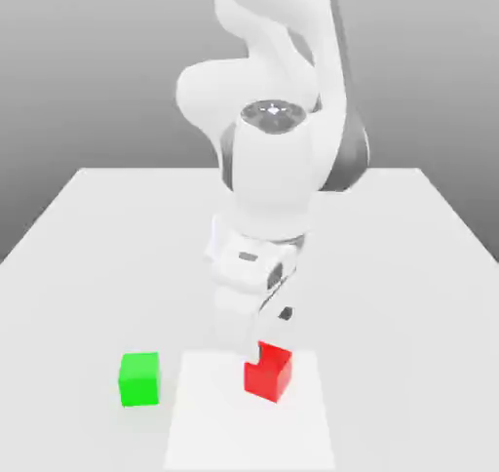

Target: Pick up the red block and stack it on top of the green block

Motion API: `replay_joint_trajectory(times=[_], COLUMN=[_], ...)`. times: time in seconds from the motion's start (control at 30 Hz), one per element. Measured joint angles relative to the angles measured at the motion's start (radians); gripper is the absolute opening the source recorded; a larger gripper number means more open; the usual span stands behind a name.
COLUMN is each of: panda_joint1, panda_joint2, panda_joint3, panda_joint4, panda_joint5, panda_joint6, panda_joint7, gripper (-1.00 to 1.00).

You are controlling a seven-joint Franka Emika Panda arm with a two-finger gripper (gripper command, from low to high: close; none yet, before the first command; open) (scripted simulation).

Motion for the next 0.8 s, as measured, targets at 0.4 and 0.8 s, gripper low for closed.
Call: replay_joint_trajectory(times=[0.4,0.8], panda_joint1=[-0.089,-0.064], panda_joint2=[0.206,0.154], panda_joint3=[0.139,0.099], panda_joint4=[0.026,0.023], panda_joint5=[0.196,0.139], panda_joint6=[0.169,0.125], panda_joint7=[-0.144,-0.104], gripper=[0.00,-1.00])
